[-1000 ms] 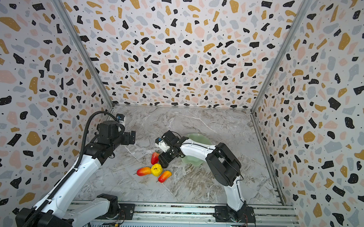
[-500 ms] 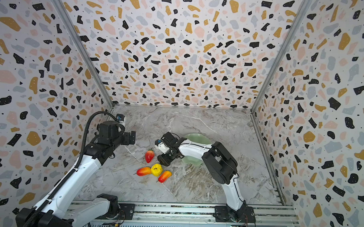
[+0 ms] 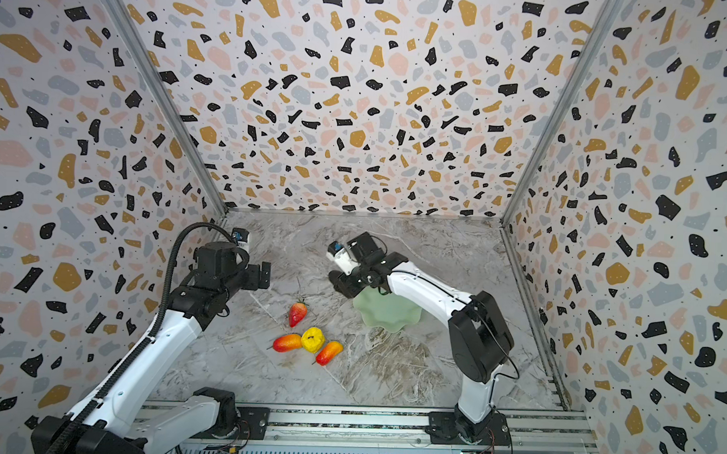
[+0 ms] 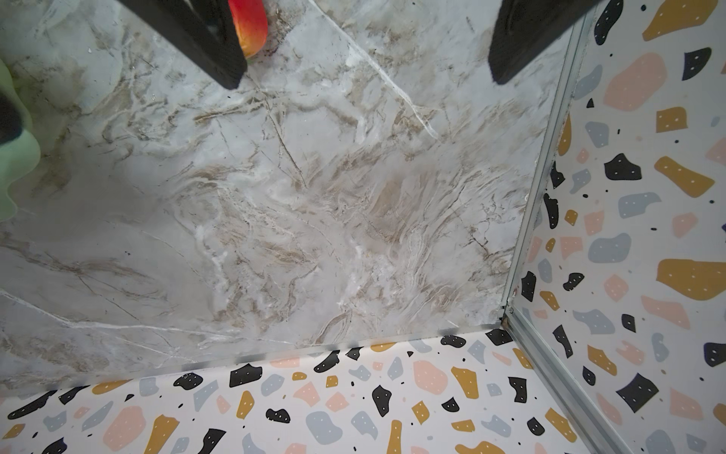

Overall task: Place and organize the fake fruits in the fruit bowl
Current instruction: 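Carry the dark fruit into the green bowl and open the right gripper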

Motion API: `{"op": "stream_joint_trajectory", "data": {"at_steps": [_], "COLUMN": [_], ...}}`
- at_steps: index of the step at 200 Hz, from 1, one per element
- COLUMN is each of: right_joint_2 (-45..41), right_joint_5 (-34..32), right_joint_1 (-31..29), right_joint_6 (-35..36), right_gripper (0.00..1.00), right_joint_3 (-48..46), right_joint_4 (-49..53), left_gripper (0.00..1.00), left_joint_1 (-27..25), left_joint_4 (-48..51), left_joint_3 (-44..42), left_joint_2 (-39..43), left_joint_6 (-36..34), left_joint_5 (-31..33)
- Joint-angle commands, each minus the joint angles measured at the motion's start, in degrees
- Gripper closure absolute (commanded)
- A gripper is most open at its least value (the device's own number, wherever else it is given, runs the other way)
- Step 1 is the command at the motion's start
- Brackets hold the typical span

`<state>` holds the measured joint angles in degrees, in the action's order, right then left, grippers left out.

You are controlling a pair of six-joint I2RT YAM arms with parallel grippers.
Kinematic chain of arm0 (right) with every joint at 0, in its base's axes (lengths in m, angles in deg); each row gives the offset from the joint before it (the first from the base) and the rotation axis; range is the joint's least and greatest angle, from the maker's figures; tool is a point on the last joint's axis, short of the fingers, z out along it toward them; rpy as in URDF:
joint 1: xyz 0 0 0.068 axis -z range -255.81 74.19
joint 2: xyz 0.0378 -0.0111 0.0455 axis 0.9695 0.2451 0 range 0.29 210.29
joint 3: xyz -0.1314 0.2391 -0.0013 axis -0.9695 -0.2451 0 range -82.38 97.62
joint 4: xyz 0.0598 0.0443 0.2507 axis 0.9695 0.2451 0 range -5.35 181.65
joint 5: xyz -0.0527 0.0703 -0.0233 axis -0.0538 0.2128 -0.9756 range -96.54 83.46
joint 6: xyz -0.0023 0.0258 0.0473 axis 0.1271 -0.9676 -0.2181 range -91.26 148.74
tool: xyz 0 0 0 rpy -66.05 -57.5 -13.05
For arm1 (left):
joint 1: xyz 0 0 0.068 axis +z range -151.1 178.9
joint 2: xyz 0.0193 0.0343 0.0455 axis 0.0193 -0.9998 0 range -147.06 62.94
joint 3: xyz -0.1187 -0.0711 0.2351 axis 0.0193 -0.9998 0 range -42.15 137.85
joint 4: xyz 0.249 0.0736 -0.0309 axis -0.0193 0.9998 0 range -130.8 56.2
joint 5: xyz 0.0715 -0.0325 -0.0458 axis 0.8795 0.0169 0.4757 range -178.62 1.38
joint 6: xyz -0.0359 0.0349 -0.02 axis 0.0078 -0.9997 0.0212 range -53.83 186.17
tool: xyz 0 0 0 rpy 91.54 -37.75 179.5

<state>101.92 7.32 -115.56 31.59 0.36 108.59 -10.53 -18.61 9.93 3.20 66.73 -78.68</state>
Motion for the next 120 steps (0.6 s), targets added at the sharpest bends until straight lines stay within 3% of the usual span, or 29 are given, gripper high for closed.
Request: {"op": "stream_joint_trajectory", "data": {"at_steps": [1,43,120], "right_joint_2": [-3.03,-3.61,-2.24], "right_joint_5": [-6.48,-15.88,-10.47], "right_joint_1": [5.78,9.24,9.16], "right_joint_6": [0.23,-3.23,-5.40], "right_gripper": [0.61,0.61,0.60], "right_joint_3": [-2.59,-9.24,-16.78], "right_joint_4": [2.95,2.31,-2.49], "left_gripper": [0.00,0.00,0.00], "left_joint_1": [0.20,0.46,1.25], "left_joint_4": [-1.68,-1.45,-1.63], "left_joint_3": [-0.57,-0.44,-0.54], "left_joint_2": [0.07,-0.68,-0.64], "left_joint_6": [-1.06,-1.04,-1.00], "left_joint_5": [0.26,0.35,-0.13]}}
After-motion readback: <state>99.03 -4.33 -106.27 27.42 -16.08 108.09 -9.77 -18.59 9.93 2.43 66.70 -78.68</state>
